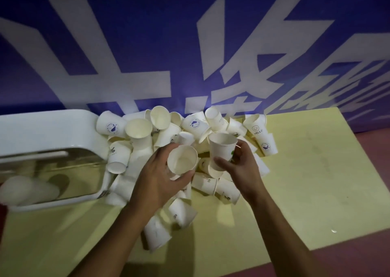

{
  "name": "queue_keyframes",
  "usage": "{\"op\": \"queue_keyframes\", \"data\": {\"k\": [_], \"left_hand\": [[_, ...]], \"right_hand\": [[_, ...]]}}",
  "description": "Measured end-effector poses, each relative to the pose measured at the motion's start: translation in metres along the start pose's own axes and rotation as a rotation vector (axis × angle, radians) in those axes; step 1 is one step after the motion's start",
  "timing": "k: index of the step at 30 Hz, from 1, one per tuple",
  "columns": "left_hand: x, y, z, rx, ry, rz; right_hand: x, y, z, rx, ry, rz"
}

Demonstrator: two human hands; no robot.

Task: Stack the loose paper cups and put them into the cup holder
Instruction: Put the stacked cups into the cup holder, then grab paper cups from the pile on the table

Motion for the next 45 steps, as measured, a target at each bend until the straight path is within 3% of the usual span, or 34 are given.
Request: {"op": "queue_keyframes", "data": {"k": [5,15,23,33,45], "left_hand": [[0.033,-0.028,-0.068,-0.015,-0.030,-0.011],[0.146,-0.100,-0.238,-0.123,-0.074,-0.057],[0.221,-0.129,-0.325,-0.243,-0.027,-0.122],[0.251,-0.114,-0.339,-0.321,-0.021,-0.063],[0.299,-0.088,-0.297,-0.174,0.037,-0.203]], "right_hand": [[0.032,-0.042,0.068,0.043,-0.193,-0.139],[0.068,-0.109,0.272,0.158,-0.145,-0.239],[0.070,-0.136,0.374,0.192,-0.111,-0.259],[0.073,-0.143,0.390,0.124,-0.160,-0.363],[0.066,-0.141,0.402,0.101,-0.292,-0.405]]}}
Point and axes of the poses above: each hand's wrist, its own y-axis towards the middle knuckle, its own z-axis out of the palm, x = y × z, the point moved 10 cm from there along y, towards the middle knuckle, and after that the axes turned 1 degree about -z, right-handed, at the moved point
